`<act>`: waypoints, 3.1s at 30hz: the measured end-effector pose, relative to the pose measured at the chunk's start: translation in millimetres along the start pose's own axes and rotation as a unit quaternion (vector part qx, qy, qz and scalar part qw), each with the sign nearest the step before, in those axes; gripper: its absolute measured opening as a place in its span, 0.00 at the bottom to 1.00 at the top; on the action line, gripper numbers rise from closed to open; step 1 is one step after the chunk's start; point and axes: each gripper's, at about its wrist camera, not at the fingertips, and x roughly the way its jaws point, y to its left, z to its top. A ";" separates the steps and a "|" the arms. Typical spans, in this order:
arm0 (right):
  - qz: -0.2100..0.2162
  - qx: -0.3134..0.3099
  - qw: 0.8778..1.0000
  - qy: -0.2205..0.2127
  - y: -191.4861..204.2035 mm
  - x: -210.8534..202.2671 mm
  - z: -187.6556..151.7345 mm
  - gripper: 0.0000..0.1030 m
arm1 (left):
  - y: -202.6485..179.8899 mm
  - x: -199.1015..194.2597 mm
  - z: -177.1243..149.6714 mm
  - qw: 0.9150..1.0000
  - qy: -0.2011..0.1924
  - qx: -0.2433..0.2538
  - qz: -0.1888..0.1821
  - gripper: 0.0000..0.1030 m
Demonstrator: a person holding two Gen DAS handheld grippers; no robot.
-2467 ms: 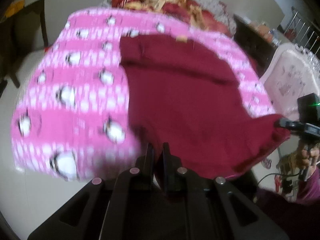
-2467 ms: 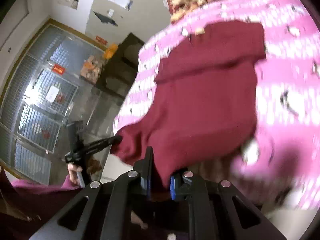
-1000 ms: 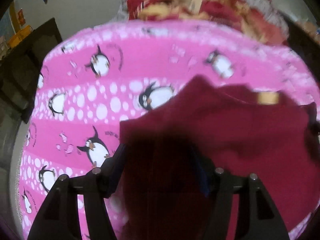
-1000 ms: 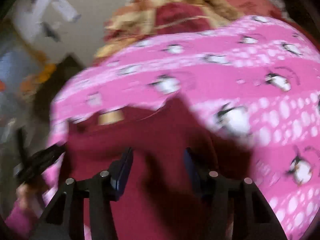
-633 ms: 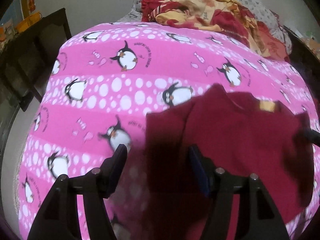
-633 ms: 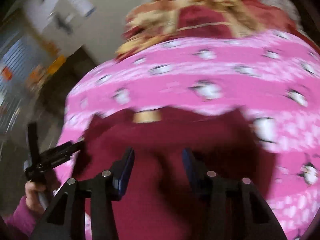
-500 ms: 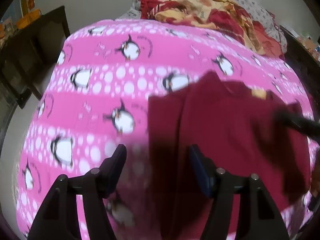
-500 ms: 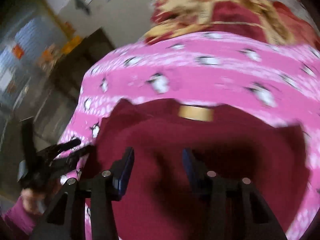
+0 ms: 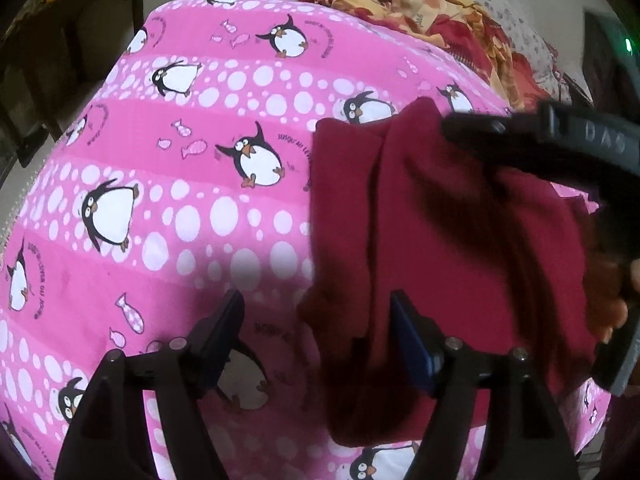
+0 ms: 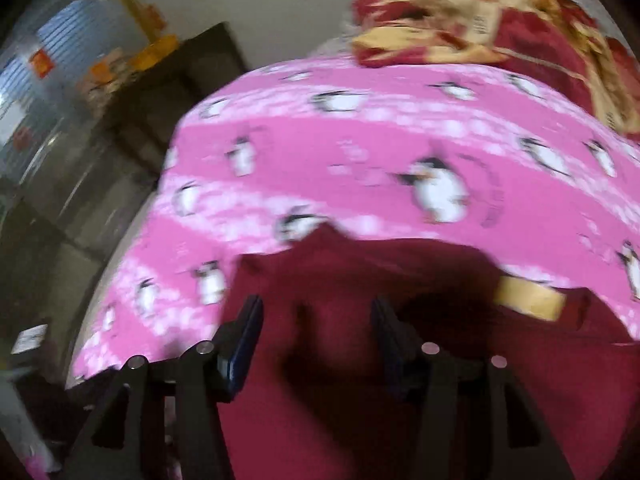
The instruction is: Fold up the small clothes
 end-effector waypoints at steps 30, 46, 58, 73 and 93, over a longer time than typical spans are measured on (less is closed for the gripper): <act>-0.087 -0.062 0.991 0.084 56.2 91.6 7.2 0.88 | 11.1 2.0 -9.3 0.999 -0.004 -0.044 -0.024 0.77; 0.008 0.008 0.999 0.032 3.2 7.9 -3.2 0.18 | -33.3 6.6 -4.7 0.997 -0.013 -0.022 -0.067 0.38; 0.005 0.008 0.999 0.053 23.0 17.8 0.2 0.81 | -43.9 -10.1 0.0 0.998 -0.029 -0.009 -0.056 0.33; -0.011 0.012 0.998 0.056 4.3 38.3 -0.4 0.26 | -51.9 -0.3 -4.7 0.999 -0.017 0.016 -0.032 0.53; 0.011 0.032 0.999 0.011 -3.6 -10.4 -5.6 0.22 | -72.5 -12.2 -9.8 0.998 -0.012 0.042 -0.033 0.18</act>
